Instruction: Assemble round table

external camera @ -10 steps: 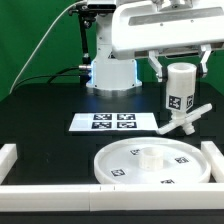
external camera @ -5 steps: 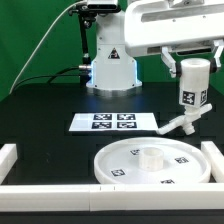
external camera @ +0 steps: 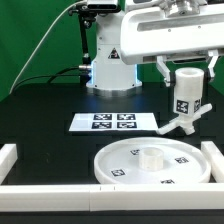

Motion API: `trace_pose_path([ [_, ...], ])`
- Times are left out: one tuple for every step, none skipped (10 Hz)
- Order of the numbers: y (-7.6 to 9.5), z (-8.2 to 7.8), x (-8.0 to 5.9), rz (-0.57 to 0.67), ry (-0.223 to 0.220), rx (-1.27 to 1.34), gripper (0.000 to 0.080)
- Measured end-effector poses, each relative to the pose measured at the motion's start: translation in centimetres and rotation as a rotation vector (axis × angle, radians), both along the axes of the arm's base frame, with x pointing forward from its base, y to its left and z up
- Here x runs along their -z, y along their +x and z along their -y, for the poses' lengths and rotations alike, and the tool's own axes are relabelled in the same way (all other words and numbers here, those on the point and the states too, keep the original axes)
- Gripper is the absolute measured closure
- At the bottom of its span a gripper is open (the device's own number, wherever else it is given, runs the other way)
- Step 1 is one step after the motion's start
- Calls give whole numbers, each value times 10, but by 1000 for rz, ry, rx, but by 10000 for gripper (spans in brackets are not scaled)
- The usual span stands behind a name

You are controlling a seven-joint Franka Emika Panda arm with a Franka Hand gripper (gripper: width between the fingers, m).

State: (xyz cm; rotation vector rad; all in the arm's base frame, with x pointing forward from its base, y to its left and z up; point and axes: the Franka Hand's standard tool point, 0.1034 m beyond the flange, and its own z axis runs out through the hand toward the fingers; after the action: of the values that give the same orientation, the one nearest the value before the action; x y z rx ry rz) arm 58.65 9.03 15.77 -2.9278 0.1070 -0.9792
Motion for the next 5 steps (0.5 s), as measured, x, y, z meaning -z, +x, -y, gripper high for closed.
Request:
trace_pose_path([
  [2,2,-2,-11,2,-14,392],
  [9,26,-24,6,-30,-54,392],
  [-1,71,-31,35,-102,-52,392],
  [-12,91,-16,25,-137,-70,392],
  [-21,108,-5,4,-158,-87,392],
])
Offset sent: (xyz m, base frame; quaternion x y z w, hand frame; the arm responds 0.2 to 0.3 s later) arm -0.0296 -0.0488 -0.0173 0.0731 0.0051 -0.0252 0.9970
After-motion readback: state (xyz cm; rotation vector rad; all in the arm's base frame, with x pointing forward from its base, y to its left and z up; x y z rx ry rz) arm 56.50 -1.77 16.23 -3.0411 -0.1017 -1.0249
